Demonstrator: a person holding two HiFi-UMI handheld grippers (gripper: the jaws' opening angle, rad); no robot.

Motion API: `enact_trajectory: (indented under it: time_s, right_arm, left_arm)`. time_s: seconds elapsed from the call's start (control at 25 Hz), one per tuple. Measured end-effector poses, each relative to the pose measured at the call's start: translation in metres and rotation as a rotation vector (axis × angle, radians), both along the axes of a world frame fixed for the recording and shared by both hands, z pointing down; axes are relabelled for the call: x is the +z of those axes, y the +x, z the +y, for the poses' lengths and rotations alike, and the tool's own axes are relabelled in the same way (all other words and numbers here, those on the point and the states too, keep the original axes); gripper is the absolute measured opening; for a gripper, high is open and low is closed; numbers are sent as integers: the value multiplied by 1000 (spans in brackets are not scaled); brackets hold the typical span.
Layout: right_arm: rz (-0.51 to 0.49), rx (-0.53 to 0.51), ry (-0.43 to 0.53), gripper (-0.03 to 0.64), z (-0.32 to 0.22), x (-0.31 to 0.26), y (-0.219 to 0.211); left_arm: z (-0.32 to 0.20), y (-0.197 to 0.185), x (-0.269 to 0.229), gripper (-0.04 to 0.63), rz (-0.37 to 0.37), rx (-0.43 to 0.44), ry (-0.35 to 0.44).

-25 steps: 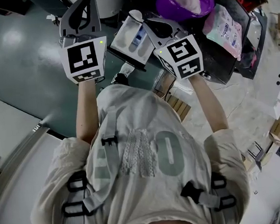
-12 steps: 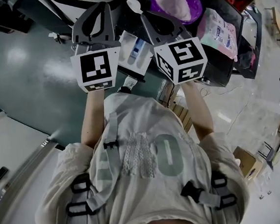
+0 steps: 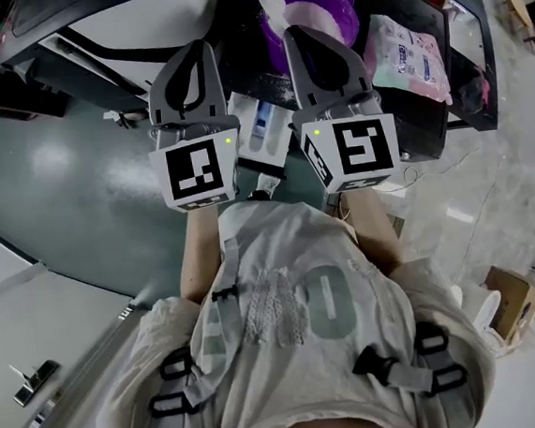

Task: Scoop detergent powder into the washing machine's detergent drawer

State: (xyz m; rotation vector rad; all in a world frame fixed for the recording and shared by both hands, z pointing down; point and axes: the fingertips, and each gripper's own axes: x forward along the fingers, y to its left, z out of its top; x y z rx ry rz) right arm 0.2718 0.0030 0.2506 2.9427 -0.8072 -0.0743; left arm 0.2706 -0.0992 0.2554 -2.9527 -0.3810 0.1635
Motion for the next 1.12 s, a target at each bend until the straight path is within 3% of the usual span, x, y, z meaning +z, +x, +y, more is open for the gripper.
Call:
enact_trajectory:
  time_s: [0.36,1.12]
  right_arm:
    - [21,122,90,11,37,-2,-8]
    - [25,143,97,11,43,0,-16]
  left_arm:
    - [10,-1,-7,21,2,29,-14]
    - [12,-6,-12,21,15,35,-15]
